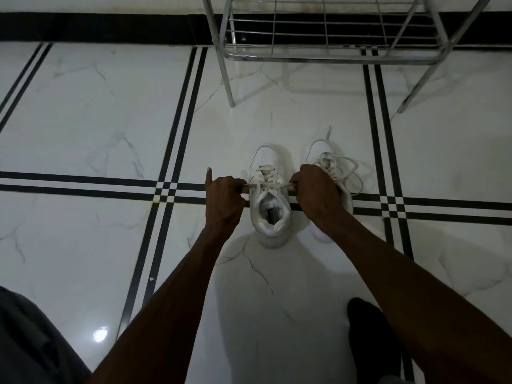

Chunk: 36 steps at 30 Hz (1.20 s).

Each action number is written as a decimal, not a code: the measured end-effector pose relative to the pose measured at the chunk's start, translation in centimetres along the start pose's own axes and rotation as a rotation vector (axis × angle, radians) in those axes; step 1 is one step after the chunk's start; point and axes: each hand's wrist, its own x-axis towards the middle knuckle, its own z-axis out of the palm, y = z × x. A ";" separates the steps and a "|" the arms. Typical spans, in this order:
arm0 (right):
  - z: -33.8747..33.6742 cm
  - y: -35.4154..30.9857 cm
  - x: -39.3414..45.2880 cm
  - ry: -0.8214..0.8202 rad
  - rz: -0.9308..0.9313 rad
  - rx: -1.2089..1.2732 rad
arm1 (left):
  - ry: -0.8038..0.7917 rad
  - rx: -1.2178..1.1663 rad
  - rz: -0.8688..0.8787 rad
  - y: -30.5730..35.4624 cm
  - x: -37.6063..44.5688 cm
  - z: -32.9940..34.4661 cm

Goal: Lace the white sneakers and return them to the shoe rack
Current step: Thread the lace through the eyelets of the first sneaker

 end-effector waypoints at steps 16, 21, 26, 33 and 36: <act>1.5 -1.7 -0.1 -0.146 0.347 0.823 | -0.149 -0.947 -0.684 2.8 0.9 -0.2; 3.1 -2.6 0.1 -0.167 0.389 0.965 | -0.157 -0.922 -0.640 1.6 1.8 -1.3; 1.3 -2.5 0.0 -0.163 0.306 0.845 | -0.137 -0.544 -0.576 1.8 2.3 -1.3; -3.9 2.2 0.6 0.037 0.252 0.710 | 0.169 -0.412 -0.138 9.2 2.8 -0.7; -5.7 5.0 -0.6 0.207 0.317 0.511 | -0.103 -0.541 -0.119 12.6 2.7 1.0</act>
